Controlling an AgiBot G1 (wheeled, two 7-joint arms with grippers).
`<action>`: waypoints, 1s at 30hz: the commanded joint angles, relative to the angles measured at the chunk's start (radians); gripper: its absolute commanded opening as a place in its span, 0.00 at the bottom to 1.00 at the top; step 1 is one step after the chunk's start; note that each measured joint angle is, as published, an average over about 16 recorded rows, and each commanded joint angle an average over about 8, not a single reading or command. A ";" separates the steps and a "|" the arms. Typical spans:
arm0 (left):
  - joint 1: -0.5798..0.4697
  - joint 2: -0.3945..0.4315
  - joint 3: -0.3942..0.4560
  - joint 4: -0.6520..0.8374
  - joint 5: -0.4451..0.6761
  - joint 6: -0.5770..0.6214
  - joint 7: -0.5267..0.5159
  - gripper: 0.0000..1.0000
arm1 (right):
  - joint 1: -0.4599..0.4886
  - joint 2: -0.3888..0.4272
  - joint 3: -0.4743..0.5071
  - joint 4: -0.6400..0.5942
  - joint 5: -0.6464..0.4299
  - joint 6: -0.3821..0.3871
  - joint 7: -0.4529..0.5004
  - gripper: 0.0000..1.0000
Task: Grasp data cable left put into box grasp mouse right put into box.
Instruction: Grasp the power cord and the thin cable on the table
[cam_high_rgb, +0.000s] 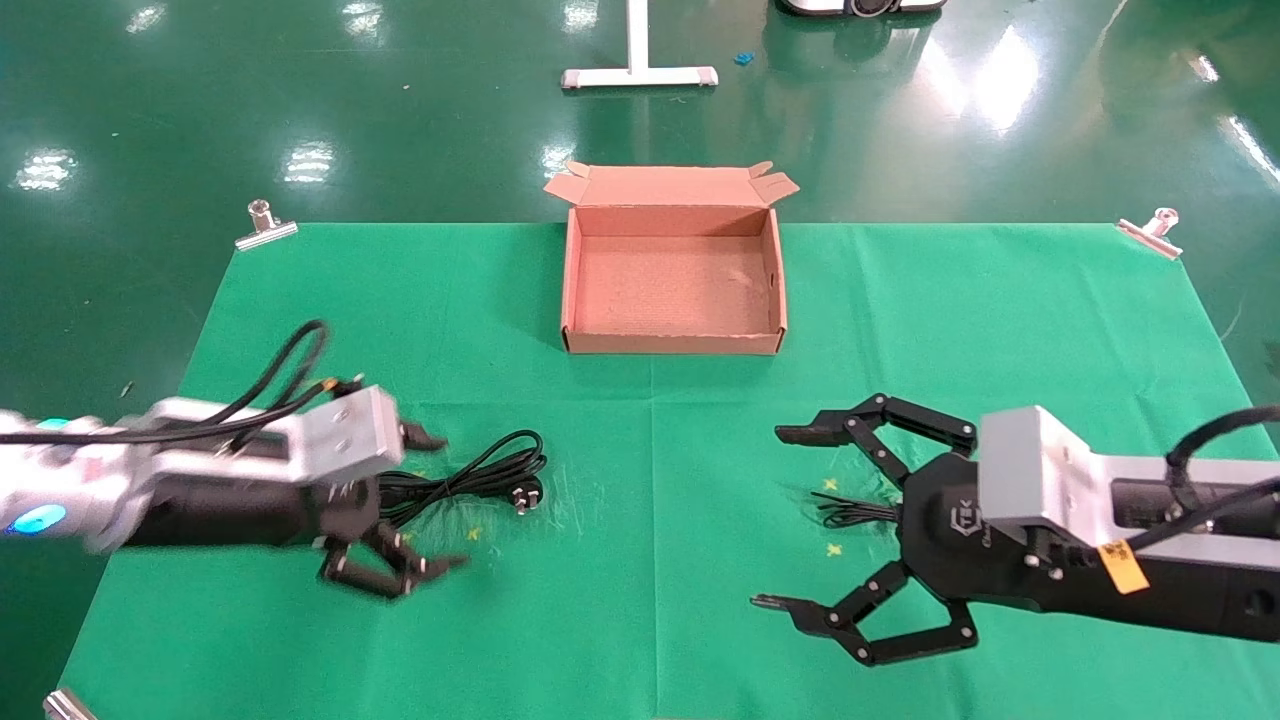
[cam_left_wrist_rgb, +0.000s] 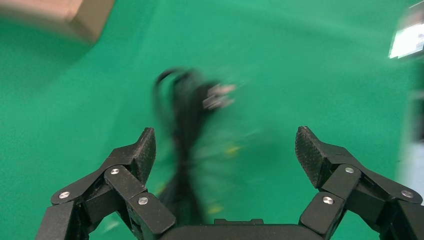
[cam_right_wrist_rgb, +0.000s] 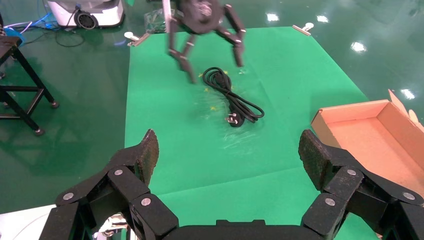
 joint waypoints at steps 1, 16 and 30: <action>-0.021 0.028 0.024 0.000 0.093 -0.034 -0.019 1.00 | -0.001 0.001 0.000 0.001 0.000 0.001 0.001 1.00; -0.041 0.154 0.123 0.004 0.424 -0.076 -0.225 1.00 | -0.003 0.034 0.015 0.000 0.010 -0.009 -0.001 1.00; -0.037 0.183 0.136 0.003 0.483 -0.090 -0.279 1.00 | 0.001 0.045 0.020 -0.003 0.012 -0.010 0.001 1.00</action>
